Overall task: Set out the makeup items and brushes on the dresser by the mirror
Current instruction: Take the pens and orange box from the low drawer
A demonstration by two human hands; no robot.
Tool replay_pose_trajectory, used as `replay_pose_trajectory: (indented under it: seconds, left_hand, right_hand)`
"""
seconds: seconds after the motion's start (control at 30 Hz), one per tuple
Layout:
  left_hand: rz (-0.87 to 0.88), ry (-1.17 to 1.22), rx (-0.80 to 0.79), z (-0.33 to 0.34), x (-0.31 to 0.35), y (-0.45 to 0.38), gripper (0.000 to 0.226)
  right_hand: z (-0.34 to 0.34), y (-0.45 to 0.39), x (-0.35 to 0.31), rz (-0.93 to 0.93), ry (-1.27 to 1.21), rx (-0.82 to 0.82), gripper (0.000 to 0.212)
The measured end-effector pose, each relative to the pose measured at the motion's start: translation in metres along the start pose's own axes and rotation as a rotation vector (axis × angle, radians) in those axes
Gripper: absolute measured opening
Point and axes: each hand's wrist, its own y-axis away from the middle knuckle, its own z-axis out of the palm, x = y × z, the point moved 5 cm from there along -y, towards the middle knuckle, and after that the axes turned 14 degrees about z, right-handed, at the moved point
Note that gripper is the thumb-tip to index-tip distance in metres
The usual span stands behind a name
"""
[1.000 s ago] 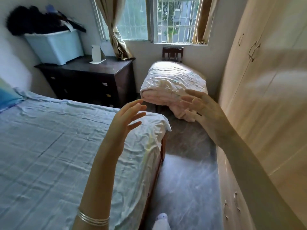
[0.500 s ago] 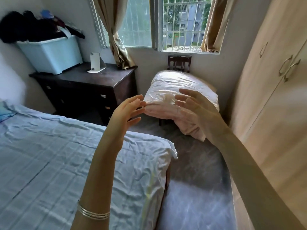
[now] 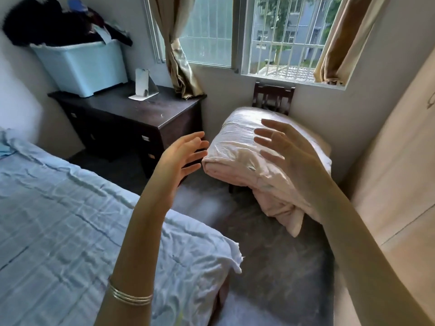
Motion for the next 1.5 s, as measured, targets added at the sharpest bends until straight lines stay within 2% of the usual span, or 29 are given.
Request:
replay_pose_trajectory:
  seconds: [0.17, 0.33, 0.43, 0.53, 0.6, 0.7, 0.87, 0.93, 1.0, 1.1, 1.27, 1.5]
  left_hand:
    - [0.002, -0.025, 0.101, 0.034, -0.020, -0.066, 0.036]
    - [-0.004, -0.058, 0.153, 0.039, -0.048, -0.120, 0.032]
    - [0.005, -0.058, 0.161, 0.038, -0.065, -0.155, 0.031]
    - [0.032, -0.063, 0.198, 0.030, -0.084, -0.201, 0.037]
    - [0.049, -0.055, 0.260, 0.017, -0.094, -0.230, 0.038]
    - [0.054, -0.051, 0.346, -0.003, -0.107, -0.271, 0.034]
    - [0.057, -0.115, 0.459, -0.043, -0.115, -0.322, 0.031]
    - [0.052, -0.138, 0.518, -0.061, -0.115, -0.334, 0.025]
    - [0.044, -0.170, 0.576, -0.080, -0.119, -0.344, 0.017]
    - [0.023, -0.213, 0.670, -0.106, -0.127, -0.357, 0.021]
    - [0.008, -0.231, 0.791, -0.136, -0.144, -0.388, 0.021]
    - [0.012, -0.251, 0.901, -0.181, -0.156, -0.464, 0.023]
  right_hand:
    - [-0.051, -0.075, -0.004, -0.006, 0.051, -0.082, 0.064]
    - [-0.073, -0.143, 0.004, -0.004, 0.060, -0.147, 0.058]
    - [-0.079, -0.186, 0.010, 0.011, 0.055, -0.171, 0.061]
    - [-0.078, -0.240, 0.014, 0.007, 0.067, -0.213, 0.059]
    - [-0.071, -0.280, 0.015, 0.016, 0.086, -0.255, 0.050]
    - [-0.057, -0.341, 0.013, 0.025, 0.101, -0.332, 0.051]
    - [-0.032, -0.429, 0.014, 0.035, 0.074, -0.413, 0.037]
    - [-0.017, -0.457, 0.015, 0.042, 0.063, -0.467, 0.043]
    - [0.002, -0.484, 0.016, 0.032, 0.047, -0.522, 0.059]
    - [0.030, -0.523, 0.023, 0.032, 0.039, -0.613, 0.072]
    - [0.074, -0.588, 0.037, 0.046, 0.044, -0.771, 0.071]
    - [0.121, -0.696, 0.029, 0.050, 0.026, -0.893, 0.066]
